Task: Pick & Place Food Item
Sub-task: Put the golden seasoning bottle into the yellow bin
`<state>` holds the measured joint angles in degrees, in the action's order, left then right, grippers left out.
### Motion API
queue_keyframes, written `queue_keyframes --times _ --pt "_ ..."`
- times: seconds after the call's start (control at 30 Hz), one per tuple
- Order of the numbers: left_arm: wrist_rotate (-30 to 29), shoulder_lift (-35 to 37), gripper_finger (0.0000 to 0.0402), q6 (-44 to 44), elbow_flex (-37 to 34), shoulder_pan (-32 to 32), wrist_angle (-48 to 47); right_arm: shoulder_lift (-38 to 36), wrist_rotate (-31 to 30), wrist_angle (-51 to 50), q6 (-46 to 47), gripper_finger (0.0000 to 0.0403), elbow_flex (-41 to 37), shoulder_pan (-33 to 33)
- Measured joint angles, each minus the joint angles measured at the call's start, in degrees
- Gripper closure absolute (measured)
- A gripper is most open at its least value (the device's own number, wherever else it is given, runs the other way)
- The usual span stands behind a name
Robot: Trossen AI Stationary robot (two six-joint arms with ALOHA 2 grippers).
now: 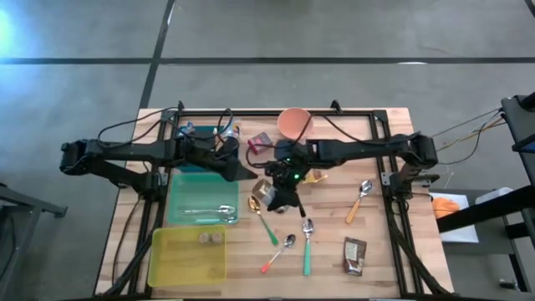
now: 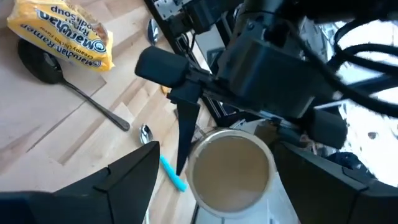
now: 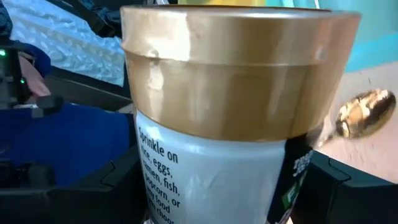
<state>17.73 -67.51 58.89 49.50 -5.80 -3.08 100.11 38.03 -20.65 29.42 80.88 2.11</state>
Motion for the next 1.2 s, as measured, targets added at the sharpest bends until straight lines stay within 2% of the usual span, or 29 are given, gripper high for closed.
queue_keyframes --times 0.33,0.9,1.2 --pt "1.03 0.00 0.0078 -9.33 0.00 3.65 0.52 2.03 0.94 -0.21 -0.69 0.0133 3.35 0.38" --pt "1.18 0.00 0.0078 -9.26 0.02 3.96 1.62 2.35 1.17 -0.02 0.08 0.0133 3.32 1.38" --pt "1.26 -3.08 0.0078 -12.67 0.11 4.70 2.56 2.34 0.73 0.74 2.16 0.0133 3.21 2.14"
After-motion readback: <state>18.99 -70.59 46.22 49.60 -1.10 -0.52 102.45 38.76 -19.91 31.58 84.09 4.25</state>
